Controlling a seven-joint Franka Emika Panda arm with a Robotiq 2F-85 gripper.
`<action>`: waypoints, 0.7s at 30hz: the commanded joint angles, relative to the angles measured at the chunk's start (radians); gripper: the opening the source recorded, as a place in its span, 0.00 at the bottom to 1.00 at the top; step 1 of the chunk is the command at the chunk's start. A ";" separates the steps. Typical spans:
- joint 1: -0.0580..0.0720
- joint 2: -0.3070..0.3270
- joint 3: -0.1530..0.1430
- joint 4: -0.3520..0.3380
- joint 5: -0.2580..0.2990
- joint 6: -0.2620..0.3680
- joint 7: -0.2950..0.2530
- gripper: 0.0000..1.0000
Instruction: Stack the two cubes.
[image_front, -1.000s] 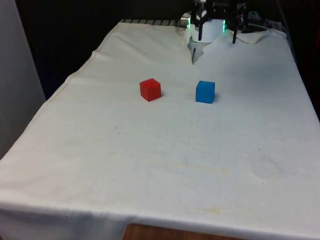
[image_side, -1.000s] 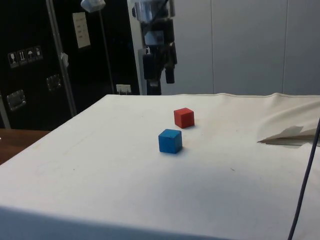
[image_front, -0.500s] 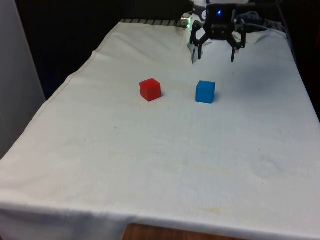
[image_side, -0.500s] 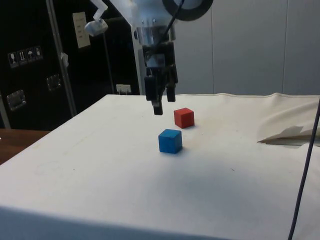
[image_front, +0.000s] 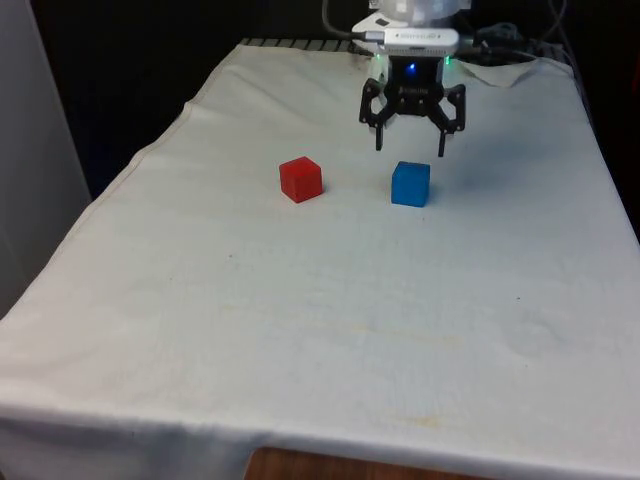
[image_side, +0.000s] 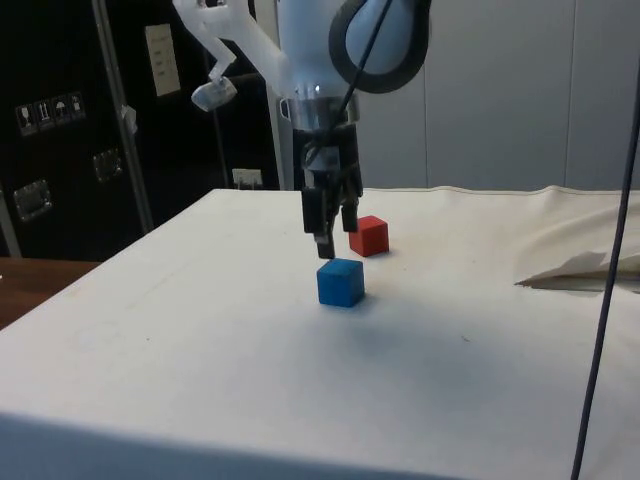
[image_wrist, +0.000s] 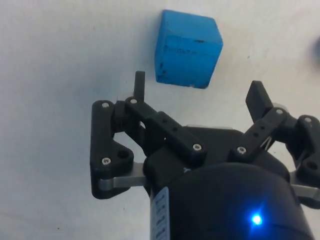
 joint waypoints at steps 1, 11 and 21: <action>-0.001 -0.001 0.004 -0.002 0.010 0.006 -0.006 1.00; 0.009 0.022 0.017 0.009 -0.006 0.008 0.026 1.00; 0.009 0.097 0.027 0.040 -0.006 0.035 0.036 1.00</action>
